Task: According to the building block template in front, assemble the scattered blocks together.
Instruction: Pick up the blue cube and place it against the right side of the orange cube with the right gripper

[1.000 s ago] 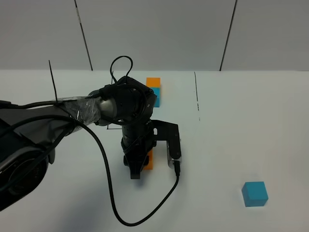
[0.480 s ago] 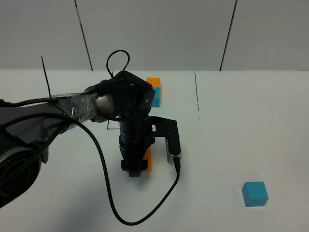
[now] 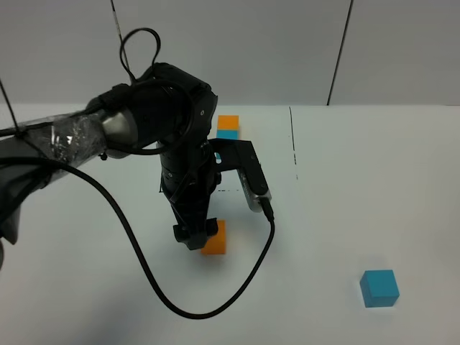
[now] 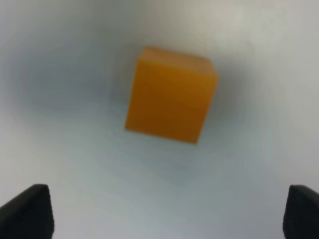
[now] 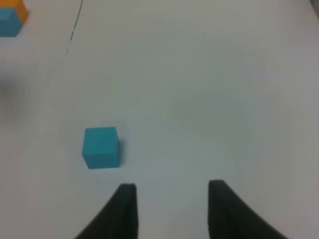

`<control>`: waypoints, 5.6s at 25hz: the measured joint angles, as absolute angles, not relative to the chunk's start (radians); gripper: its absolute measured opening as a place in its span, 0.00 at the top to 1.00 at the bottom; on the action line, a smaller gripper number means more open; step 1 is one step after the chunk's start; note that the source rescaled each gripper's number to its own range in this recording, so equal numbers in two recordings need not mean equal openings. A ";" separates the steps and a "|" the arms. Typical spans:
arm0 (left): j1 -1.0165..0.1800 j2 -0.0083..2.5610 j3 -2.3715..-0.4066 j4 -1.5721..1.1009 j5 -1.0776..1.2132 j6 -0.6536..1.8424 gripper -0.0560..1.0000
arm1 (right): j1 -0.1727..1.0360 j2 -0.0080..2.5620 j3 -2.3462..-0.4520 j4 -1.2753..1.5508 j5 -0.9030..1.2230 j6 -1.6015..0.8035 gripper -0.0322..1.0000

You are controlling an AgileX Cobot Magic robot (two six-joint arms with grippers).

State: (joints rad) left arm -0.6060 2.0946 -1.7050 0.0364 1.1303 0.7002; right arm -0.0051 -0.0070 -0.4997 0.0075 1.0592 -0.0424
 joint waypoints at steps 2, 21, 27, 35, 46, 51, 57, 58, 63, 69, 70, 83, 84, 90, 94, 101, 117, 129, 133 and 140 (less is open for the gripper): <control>-0.603 2.050 -1.705 0.049 1.127 0.630 0.03 | -0.005 -0.007 -0.500 0.007 1.059 -0.042 0.97; -0.034 1.322 -1.253 0.088 1.083 0.129 0.12 | -0.005 -0.007 -0.500 0.007 1.059 -0.042 0.97; 0.040 0.934 -1.053 0.140 1.077 0.024 0.14 | -0.005 -0.007 -0.500 0.007 1.059 -0.042 0.97; 0.040 0.467 -0.823 0.077 1.073 0.000 0.15 | -0.005 -0.007 -0.500 0.007 1.059 -0.042 0.97; 0.040 0.086 -0.561 -0.141 1.041 0.090 0.21 | -0.005 -0.007 -0.500 0.007 1.059 -0.042 0.97; 0.029 0.056 -0.516 -0.175 1.038 0.129 0.29 | -0.005 -0.007 -0.500 0.008 1.059 -0.042 0.97; 0.005 0.026 -0.506 -0.178 1.044 0.159 0.40 | -0.005 -0.007 -0.500 0.009 1.059 -0.042 0.97; 0.000 0.013 -0.506 -0.178 1.044 0.159 0.41 | -0.005 -0.007 -0.500 0.009 1.059 -0.042 0.97; -0.001 -0.005 -0.506 -0.178 1.045 0.158 0.46 | -0.005 -0.007 -0.500 0.009 1.059 -0.042 0.97; -0.001 -0.005 -0.506 -0.178 1.045 0.158 0.48 | -0.005 -0.007 -0.500 0.009 1.059 -0.042 0.97; -0.001 -0.005 -0.506 -0.178 1.045 0.158 0.48 | -0.005 -0.007 -0.500 0.009 1.059 -0.042 0.97; -0.001 -0.005 -0.506 -0.178 1.045 0.158 0.48 | -0.005 -0.007 -0.500 0.009 1.059 -0.042 0.97; -0.001 -0.005 -0.506 -0.178 1.045 0.158 0.48 | -0.005 -0.007 -0.500 0.009 1.059 -0.042 0.97; -0.001 -0.005 -0.506 -0.178 1.045 0.158 0.48 | -0.005 -0.007 -0.500 0.000 1.059 -0.042 0.97; -0.001 -0.005 -0.506 -0.178 1.045 0.158 0.49 | -0.005 -0.007 -0.500 0.000 1.059 -0.042 0.97; -0.001 -0.005 -0.506 -0.177 1.045 0.158 0.49 | -0.005 -0.007 -0.500 0.000 1.059 -0.042 0.97; -0.001 -0.005 -0.506 -0.177 1.045 0.159 0.49 | -0.005 0.601 -0.587 0.224 0.969 -0.289 0.00; -0.001 -0.005 -0.506 -0.177 1.045 0.159 0.49 | 0.086 1.322 -0.665 0.338 0.682 -0.359 0.00; -0.001 -0.005 -0.506 -0.177 1.045 0.159 0.49 | 0.159 1.458 -0.683 0.340 0.597 -0.320 0.00; -0.001 -0.005 -0.506 -0.177 1.045 0.159 0.49 | 0.250 1.630 -0.762 0.284 0.546 -0.213 0.00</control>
